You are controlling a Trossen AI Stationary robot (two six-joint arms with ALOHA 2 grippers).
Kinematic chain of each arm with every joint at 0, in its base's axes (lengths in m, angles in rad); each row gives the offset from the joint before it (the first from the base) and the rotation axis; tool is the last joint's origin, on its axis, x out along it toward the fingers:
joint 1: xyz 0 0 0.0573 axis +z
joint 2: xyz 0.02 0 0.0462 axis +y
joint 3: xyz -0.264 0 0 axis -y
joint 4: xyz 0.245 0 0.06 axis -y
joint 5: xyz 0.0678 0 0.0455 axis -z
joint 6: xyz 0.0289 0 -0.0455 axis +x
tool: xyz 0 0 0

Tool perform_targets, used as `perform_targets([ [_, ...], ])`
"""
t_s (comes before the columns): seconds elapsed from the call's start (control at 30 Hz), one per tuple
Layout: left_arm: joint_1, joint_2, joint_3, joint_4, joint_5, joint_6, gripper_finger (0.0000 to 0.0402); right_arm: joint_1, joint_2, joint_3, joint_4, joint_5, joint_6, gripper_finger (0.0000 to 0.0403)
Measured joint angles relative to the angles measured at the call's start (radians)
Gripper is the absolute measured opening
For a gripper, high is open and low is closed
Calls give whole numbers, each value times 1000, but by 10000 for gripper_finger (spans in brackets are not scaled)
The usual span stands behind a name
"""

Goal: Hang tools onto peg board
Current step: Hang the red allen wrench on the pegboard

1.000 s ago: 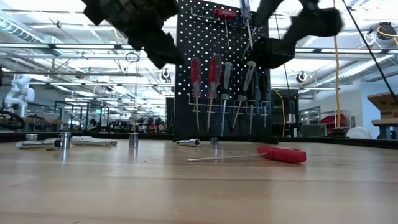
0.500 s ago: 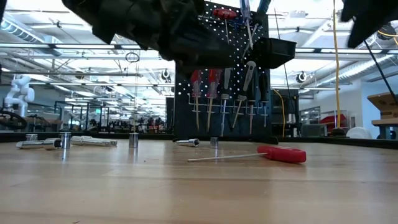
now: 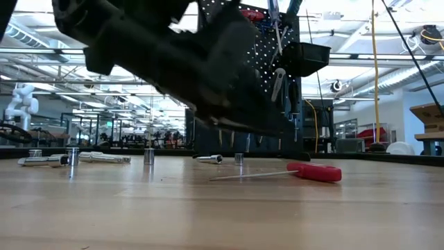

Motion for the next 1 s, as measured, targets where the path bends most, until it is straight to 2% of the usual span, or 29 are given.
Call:
perform_targets([
  [0.1, -5, 57, 58, -61, -43, -6, 122, 31, 0, 0, -2, 1, 30, 279],
  [0.23, -3, 123, 109, -123, -47, -68, 122, 57, 0, 0, -7, 1, 64, 279],
  [0.37, -12, 152, 141, -201, -86, -134, 122, 76, 0, 0, -7, 1, 85, 279],
  [0.47, -11, 160, 142, -242, -75, -176, 119, 82, 0, 0, -8, 1, 85, 279],
  [0.57, -9, 157, 143, -259, -45, -180, 93, 82, 0, 0, -19, 5, 85, 279],
  [0.67, -6, 156, 154, -279, -20, -181, 40, 82, 0, 0, -30, 11, 85, 279],
  [0.73, 1, 156, 161, -280, 37, -185, 12, 82, 0, 0, -32, 46, 89, 279],
  [0.83, 7, 154, 173, -277, 99, -184, 6, 79, 0, 0, -42, 134, 138, 279],
  [1.0, 27, 55, 165, -321, 183, -113, 3, 41, 0, 0, -50, 249, 193, 279],
])
